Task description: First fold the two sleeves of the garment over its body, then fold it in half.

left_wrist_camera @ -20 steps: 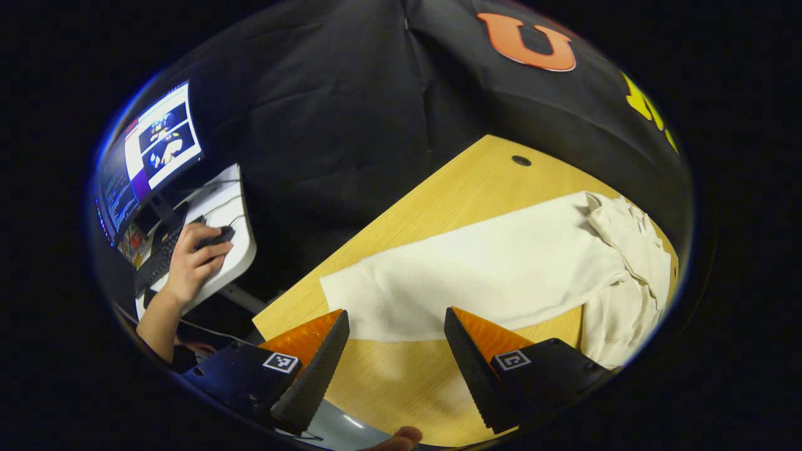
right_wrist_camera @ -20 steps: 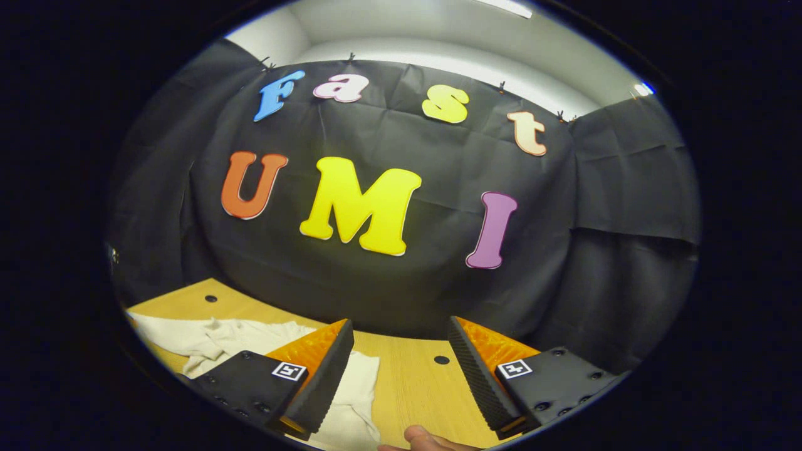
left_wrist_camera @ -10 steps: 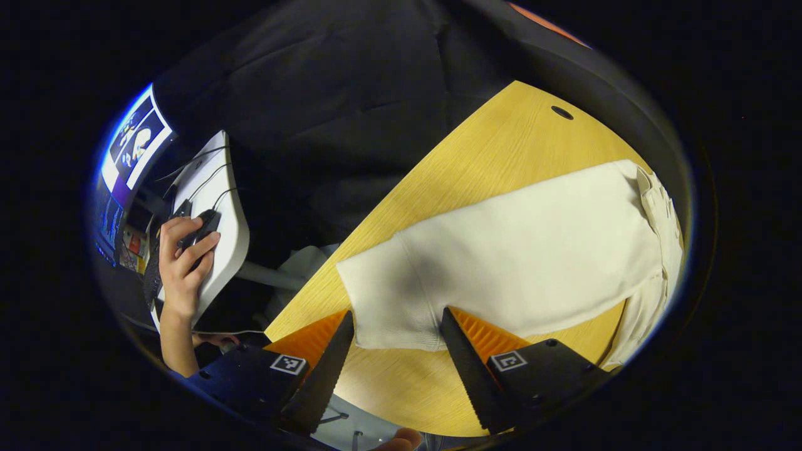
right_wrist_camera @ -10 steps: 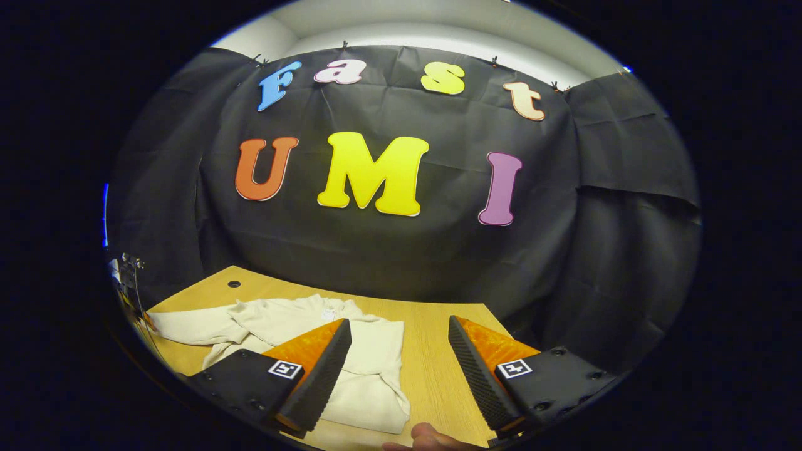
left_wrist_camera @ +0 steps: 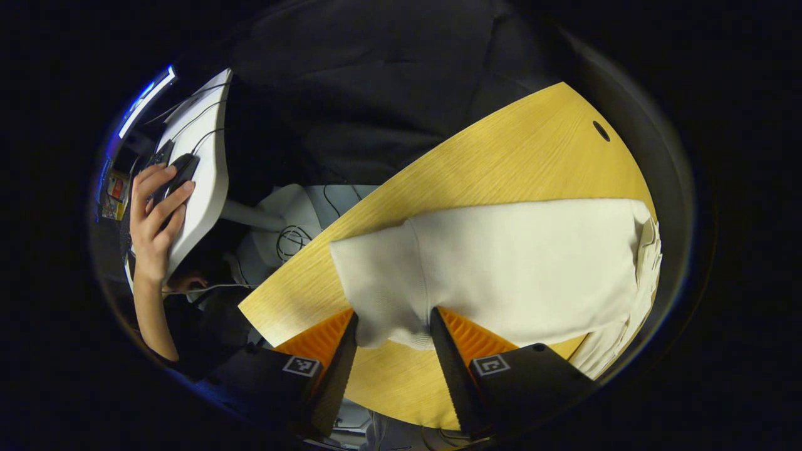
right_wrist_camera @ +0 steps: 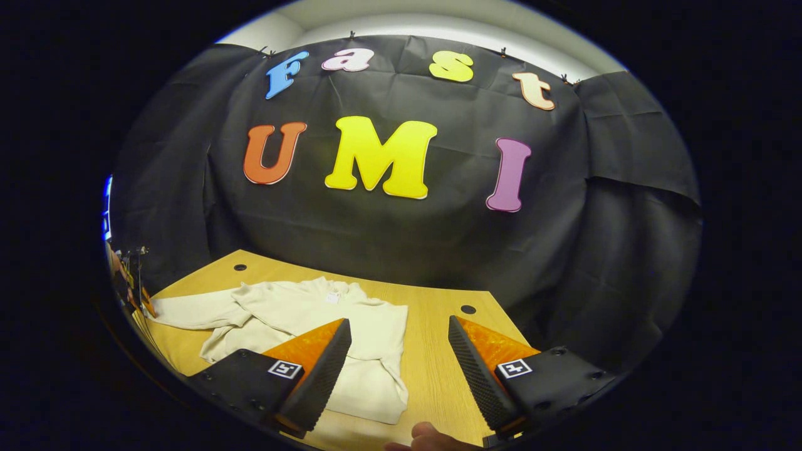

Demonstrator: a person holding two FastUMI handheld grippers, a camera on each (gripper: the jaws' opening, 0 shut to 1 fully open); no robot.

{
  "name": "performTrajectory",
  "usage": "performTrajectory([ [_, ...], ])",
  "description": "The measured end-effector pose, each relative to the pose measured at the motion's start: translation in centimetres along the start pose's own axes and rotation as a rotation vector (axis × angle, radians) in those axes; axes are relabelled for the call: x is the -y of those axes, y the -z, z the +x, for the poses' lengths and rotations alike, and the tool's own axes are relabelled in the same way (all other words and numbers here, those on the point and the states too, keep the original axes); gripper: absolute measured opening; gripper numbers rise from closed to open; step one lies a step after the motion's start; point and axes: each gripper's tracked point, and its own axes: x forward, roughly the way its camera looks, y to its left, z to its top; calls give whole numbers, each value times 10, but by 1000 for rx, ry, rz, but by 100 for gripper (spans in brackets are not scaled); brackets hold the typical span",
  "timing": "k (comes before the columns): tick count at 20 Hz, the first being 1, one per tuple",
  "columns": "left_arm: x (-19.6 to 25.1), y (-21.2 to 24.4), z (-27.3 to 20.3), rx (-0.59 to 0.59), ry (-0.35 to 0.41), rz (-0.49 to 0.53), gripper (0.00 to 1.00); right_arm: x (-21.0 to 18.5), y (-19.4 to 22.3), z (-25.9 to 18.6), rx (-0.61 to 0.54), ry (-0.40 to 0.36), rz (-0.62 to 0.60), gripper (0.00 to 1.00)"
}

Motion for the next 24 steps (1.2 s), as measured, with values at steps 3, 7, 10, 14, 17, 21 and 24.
performTrajectory([
  [3,8,0,1,-22,5,-13,42,3,-1,-5,5,-26,-9,97],
  [7,14,2,-10,-51,-16,19,18,19,-13,-7,60,-37,-16,97],
  [10,26,-5,-29,-9,-12,11,11,24,-16,-4,81,-52,-15,97],
  [14,51,-17,-65,47,7,70,10,28,-17,3,90,-76,4,97],
  [17,90,-33,-98,107,23,160,10,34,-17,9,99,-94,-3,97],
  [21,163,-46,-133,162,82,268,10,47,-15,12,100,-104,9,97],
  [24,236,-39,-154,190,128,369,10,61,-11,13,98,-99,11,97],
])
